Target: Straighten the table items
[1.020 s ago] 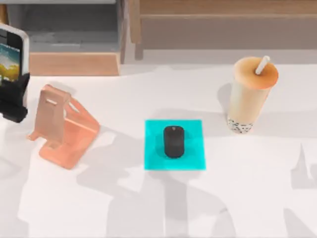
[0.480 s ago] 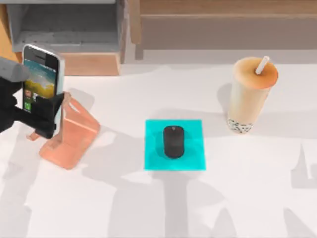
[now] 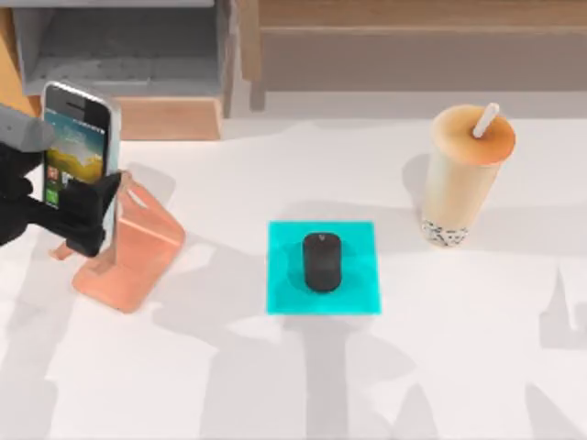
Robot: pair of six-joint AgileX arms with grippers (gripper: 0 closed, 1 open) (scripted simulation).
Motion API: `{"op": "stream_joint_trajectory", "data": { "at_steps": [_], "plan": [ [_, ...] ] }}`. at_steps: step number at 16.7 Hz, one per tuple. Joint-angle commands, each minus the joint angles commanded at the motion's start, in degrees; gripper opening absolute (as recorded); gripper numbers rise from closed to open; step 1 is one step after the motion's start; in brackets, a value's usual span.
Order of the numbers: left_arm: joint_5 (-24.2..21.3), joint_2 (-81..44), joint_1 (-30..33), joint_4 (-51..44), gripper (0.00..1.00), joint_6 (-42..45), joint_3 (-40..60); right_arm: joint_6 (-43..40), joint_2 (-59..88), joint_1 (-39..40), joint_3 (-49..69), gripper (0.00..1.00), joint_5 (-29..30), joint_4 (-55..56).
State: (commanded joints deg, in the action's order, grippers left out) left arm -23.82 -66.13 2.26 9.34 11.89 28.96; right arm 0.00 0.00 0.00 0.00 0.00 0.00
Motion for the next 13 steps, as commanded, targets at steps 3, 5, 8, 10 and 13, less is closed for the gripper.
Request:
{"op": "stream_joint_trajectory", "data": {
  "at_steps": [3,5,8,10,13],
  "plan": [
    [0.0,0.0,0.0,0.0,0.83,0.0,0.0,0.0,0.0,0.0,0.0,1.00,0.0,0.0],
    [0.0,0.0,0.0,0.0,0.98,0.0,0.0,0.0,0.0,0.0,0.0,1.00,0.0,0.0],
    [0.0,0.0,0.0,0.0,1.00,0.0,0.0,0.0,0.0,0.0,0.0,1.00,0.0,0.0],
    [0.0,0.0,0.0,0.0,1.00,0.0,0.0,0.0,0.0,0.0,0.0,1.00,0.0,0.0],
    [0.0,0.0,0.0,0.0,1.00,0.0,0.0,0.0,0.0,0.0,0.0,1.00,0.0,0.0]
  ]
}}
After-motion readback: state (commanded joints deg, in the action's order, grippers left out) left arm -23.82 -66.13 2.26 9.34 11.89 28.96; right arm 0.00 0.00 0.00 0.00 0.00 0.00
